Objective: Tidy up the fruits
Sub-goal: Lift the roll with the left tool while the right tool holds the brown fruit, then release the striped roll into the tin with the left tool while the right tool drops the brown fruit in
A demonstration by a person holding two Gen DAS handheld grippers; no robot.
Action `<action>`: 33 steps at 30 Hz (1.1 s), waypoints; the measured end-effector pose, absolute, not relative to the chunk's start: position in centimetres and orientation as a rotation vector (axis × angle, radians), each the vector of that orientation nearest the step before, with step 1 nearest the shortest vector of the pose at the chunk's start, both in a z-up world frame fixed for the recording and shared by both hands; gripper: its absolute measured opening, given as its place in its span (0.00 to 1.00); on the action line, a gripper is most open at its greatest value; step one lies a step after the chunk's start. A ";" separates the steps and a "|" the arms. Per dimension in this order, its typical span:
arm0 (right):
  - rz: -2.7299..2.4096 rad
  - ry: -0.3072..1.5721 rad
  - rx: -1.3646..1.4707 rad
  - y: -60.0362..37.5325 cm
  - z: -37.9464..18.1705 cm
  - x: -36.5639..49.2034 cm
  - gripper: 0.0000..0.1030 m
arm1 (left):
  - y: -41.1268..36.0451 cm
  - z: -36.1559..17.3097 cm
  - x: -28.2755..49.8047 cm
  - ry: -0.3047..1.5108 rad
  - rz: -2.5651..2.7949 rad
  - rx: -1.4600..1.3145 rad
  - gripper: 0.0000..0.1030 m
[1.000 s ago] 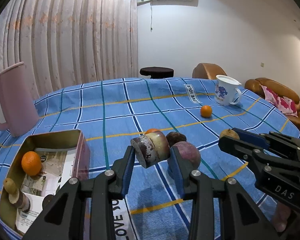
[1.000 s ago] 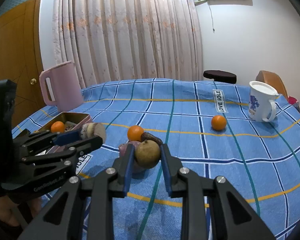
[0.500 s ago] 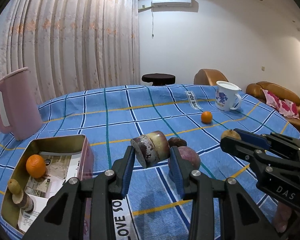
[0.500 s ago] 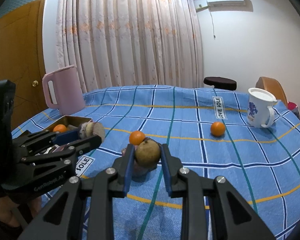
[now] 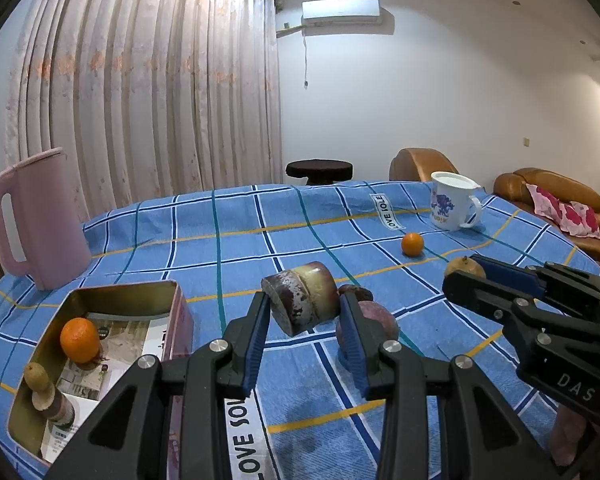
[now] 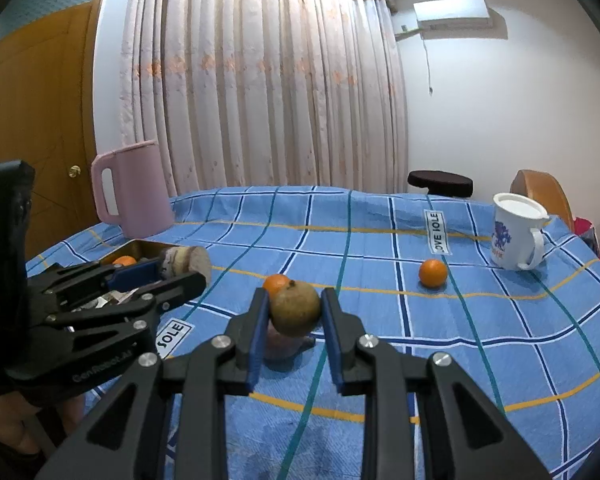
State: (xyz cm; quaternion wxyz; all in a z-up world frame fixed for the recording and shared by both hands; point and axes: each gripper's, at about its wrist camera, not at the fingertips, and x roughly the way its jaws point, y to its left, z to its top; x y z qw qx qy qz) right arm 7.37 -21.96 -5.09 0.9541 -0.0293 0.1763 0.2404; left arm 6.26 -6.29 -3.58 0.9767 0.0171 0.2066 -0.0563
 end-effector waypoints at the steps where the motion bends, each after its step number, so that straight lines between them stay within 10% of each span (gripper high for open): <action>1: 0.488 0.355 -0.061 -21.9 -5.1 7.3 0.28 | -6.3 -3.6 6.2 0.414 -0.112 0.035 0.37; 33: 0.502 0.264 -0.120 -20.8 -3.9 6.0 0.28 | -4.1 -2.5 3.9 0.333 -0.049 0.008 0.37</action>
